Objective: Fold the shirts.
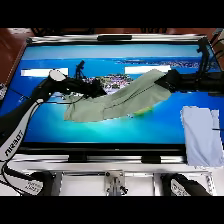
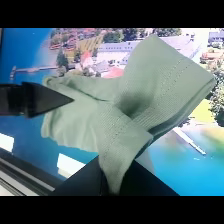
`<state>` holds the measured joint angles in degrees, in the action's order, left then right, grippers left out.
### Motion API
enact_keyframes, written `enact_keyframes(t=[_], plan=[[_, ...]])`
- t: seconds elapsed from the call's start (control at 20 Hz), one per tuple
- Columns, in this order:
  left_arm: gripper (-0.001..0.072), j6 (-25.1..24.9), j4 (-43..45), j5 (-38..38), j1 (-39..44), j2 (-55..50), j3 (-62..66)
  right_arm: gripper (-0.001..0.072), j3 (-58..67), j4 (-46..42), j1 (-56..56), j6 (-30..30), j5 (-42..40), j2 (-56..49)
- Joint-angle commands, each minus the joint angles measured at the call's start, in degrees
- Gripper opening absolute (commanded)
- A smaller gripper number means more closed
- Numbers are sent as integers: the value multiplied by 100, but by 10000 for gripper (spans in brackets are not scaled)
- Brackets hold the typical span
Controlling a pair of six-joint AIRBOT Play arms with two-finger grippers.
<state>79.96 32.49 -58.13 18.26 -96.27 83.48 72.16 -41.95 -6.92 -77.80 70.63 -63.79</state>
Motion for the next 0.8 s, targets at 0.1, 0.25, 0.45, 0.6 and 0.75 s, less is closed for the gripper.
enact_keyframes(t=[0.1,0.25,0.45,0.6,0.75], plan=[[34,168,-251,1093,1163,-144,7,76,4,0,-4,-581,507,1067],[34,350,-251,1167,1574,-260,7,76,4,-367,-7,-782,608,1528],[34,354,-422,1410,2142,-555,7,76,4,-741,-4,-1045,616,1685],[35,275,-1478,1897,2514,-933,15,76,4,-407,-4,-1078,634,1687],[34,-96,-2004,1915,2688,-1158,50,76,4,-542,-4,-1141,592,1685]])
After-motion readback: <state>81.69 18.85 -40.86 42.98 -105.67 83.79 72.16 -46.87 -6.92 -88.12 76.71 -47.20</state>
